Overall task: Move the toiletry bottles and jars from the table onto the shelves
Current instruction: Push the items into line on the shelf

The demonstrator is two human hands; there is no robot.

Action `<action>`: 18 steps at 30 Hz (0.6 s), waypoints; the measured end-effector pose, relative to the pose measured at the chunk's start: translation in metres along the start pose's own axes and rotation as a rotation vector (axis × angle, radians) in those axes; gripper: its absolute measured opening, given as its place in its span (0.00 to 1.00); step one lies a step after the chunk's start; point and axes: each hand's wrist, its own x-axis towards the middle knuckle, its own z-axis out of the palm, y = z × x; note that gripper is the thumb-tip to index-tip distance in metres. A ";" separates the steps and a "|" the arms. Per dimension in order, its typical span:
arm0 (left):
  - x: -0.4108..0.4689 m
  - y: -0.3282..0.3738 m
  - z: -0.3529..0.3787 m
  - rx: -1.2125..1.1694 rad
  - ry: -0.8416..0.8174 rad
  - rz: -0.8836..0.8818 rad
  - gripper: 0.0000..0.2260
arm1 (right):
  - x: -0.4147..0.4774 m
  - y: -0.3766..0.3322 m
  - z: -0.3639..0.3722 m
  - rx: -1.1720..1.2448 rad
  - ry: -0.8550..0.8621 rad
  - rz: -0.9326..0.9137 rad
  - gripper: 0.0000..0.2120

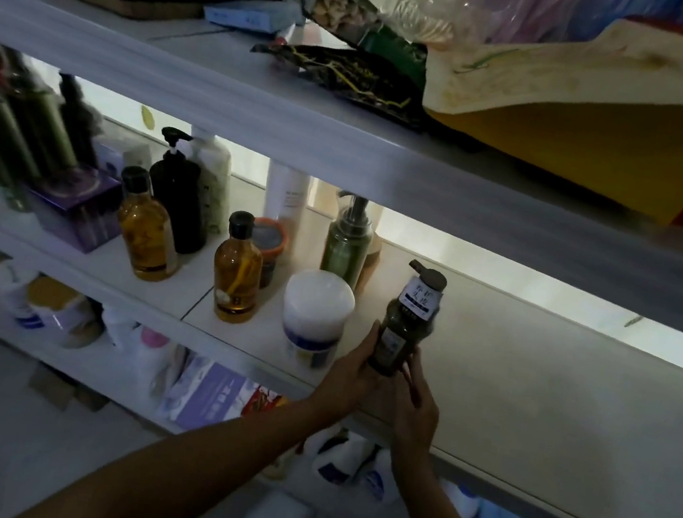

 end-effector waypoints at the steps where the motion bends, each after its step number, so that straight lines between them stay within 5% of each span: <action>1: 0.004 0.002 0.001 0.005 0.011 -0.021 0.30 | 0.005 -0.001 0.000 0.004 -0.018 0.010 0.19; 18: 0.066 0.026 0.016 -0.159 0.034 -0.103 0.33 | 0.100 0.002 0.008 0.133 -0.068 0.146 0.20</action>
